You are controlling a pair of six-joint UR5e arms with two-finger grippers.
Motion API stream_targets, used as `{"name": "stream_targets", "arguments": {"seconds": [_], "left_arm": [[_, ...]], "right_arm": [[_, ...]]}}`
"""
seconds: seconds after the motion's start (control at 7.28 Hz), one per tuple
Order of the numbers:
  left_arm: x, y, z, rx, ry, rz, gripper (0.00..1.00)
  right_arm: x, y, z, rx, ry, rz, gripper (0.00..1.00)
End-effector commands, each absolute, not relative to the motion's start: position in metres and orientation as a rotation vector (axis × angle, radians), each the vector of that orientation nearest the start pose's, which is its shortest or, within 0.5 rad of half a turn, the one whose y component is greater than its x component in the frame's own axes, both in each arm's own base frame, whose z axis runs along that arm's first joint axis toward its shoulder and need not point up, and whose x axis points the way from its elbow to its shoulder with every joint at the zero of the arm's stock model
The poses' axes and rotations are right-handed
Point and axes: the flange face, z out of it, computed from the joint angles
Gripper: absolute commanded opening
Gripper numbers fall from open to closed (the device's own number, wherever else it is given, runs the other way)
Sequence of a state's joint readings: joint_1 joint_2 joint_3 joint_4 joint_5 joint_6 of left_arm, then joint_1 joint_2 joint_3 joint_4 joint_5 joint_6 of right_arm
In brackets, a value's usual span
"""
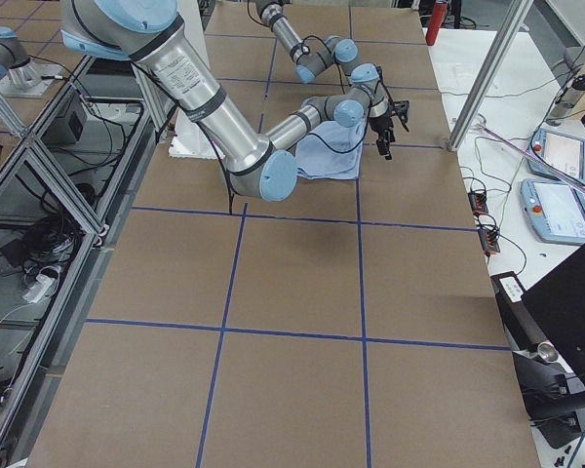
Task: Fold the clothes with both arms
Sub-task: 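Open the left gripper and lift it off the folded shirt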
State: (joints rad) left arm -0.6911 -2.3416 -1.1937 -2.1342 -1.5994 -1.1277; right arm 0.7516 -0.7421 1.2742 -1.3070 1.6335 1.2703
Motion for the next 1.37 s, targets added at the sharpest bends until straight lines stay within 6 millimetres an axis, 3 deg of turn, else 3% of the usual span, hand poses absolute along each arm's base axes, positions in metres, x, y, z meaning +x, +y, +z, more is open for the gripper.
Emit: {"name": "stream_targets", "arguments": {"seconds": [0.0,0.14,0.27,0.41,0.69,0.82,0.96,1.1,1.24], "left_arm": [[0.536,-0.602,0.269,0.472,0.927,-0.314,1.00],[0.552,-0.587,0.272,0.430,0.952,-0.359,0.95],[0.563,-0.576,0.275,0.395,0.966,-0.401,0.55],[0.570,-0.569,0.275,0.387,0.969,-0.393,0.25],[0.573,-0.564,0.278,0.379,0.968,-0.392,0.25],[0.574,-0.563,0.278,0.378,0.969,-0.392,0.18],[0.574,-0.563,0.279,0.380,0.968,-0.386,0.00],[0.574,-0.563,0.284,0.382,0.959,-0.379,0.00],[0.559,-0.575,0.293,0.395,0.940,-0.387,0.00]], "right_arm": [[-0.492,-0.633,0.249,0.342,-0.728,0.397,1.00],[-0.492,-0.633,0.249,0.343,-0.729,0.396,1.00],[-0.492,-0.633,0.249,0.342,-0.728,0.396,1.00],[-0.492,-0.633,0.249,0.342,-0.728,0.396,1.00],[-0.492,-0.633,0.249,0.344,-0.729,0.394,1.00],[-0.492,-0.633,0.249,0.346,-0.728,0.389,1.00],[-0.491,-0.633,0.250,0.346,-0.726,0.390,1.00],[-0.492,-0.633,0.250,0.345,-0.726,0.389,1.00],[-0.492,-0.633,0.250,0.345,-0.726,0.389,1.00]]}}
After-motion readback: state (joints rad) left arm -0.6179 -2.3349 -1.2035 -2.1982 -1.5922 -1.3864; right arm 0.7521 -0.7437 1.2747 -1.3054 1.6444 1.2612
